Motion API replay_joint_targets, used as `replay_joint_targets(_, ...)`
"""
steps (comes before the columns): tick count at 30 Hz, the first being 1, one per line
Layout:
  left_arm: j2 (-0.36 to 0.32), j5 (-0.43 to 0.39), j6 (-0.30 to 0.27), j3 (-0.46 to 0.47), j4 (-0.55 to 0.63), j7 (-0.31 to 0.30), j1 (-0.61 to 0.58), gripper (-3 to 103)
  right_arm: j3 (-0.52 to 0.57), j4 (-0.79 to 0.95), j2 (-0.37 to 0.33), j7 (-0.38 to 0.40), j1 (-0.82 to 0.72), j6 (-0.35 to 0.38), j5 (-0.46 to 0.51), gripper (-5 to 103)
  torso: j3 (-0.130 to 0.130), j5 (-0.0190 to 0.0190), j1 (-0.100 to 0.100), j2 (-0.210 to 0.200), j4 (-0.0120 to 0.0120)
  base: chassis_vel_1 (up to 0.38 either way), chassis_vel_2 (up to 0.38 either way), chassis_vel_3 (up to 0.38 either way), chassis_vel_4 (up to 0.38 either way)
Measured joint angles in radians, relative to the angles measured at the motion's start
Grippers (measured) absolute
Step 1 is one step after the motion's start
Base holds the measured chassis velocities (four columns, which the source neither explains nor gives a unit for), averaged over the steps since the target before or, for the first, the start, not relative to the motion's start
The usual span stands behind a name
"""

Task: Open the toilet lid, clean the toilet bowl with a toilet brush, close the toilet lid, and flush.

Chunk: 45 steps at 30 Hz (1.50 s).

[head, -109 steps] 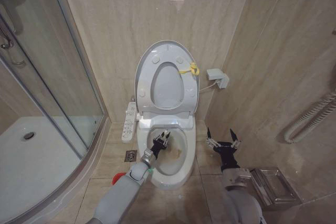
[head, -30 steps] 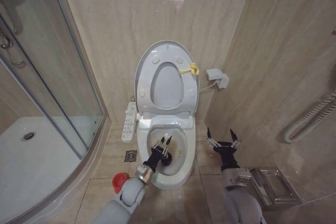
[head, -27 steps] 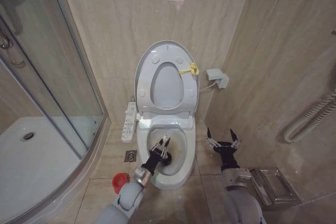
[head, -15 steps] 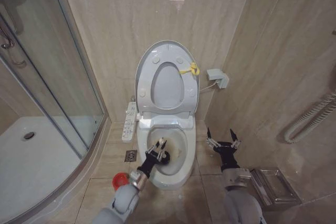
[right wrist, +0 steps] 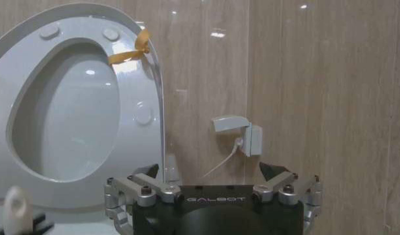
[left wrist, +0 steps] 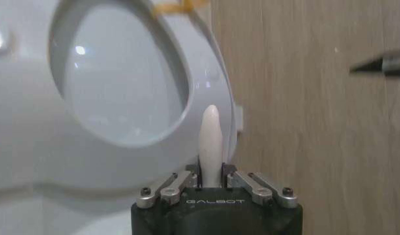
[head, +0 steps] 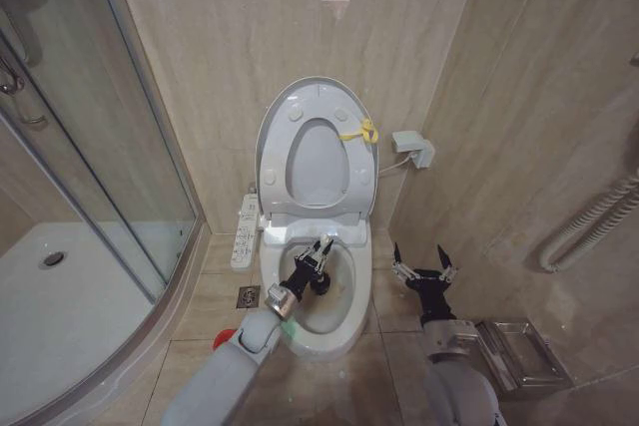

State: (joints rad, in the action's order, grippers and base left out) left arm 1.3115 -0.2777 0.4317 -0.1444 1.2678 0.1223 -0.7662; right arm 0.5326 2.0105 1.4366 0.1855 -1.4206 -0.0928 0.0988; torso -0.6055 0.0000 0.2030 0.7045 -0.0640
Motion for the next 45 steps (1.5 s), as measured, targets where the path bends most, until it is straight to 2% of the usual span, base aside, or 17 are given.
replay_joint_targets(1,0.000,-0.001,0.018,-0.012,-0.045,0.011,0.017,20,0.000,0.000,0.000,0.000,0.000,0.000,0.000,100,0.000,0.0000,0.000,0.000,0.0000,0.000,0.000,0.000,0.000)
replay_joint_targets(6,0.000,-0.003,0.040,-0.041,-0.120,0.021,0.037,20,0.000,0.000,0.000,0.000,0.000,0.000,0.000,100,0.000,0.0000,0.000,0.000,0.0000,0.000,0.000,0.000,0.000)
replay_joint_targets(12,0.011,0.000,0.049,-0.063,-0.181,0.021,0.049,20,0.000,0.000,0.000,0.000,0.000,0.000,0.000,100,0.000,0.0000,0.000,0.000,0.0001,0.000,0.000,0.000,0.000)
replay_joint_targets(18,0.030,0.006,0.048,-0.066,-0.192,0.017,0.062,20,0.000,0.000,0.000,0.000,0.000,0.000,0.000,100,0.000,0.0001,0.000,0.000,0.0002,0.000,0.000,0.000,0.000)
replay_joint_targets(25,0.090,0.012,0.037,-0.083,-0.158,-0.005,0.087,20,0.000,0.000,0.000,0.000,0.000,0.000,0.000,100,0.000,0.0001,0.000,0.000,-0.0003,0.000,0.000,0.000,0.000)
replay_joint_targets(31,0.132,0.021,0.040,-0.102,-0.184,-0.002,0.112,20,0.000,0.000,0.000,0.000,0.000,0.000,0.000,100,0.000,0.0001,0.000,0.000,-0.0002,0.000,0.000,0.000,0.000)
replay_joint_targets(38,0.138,0.027,0.058,-0.120,-0.262,0.046,0.143,20,0.000,0.000,0.000,0.000,0.000,0.000,0.000,100,0.000,0.0000,0.000,0.000,0.0001,0.000,0.000,0.000,0.000)
replay_joint_targets(45,0.144,0.028,0.055,-0.122,-0.265,0.045,0.178,20,0.000,0.000,0.000,0.000,0.000,0.000,0.000,100,0.000,0.0000,0.000,0.000,0.0002,0.000,0.000,0.000,0.000)
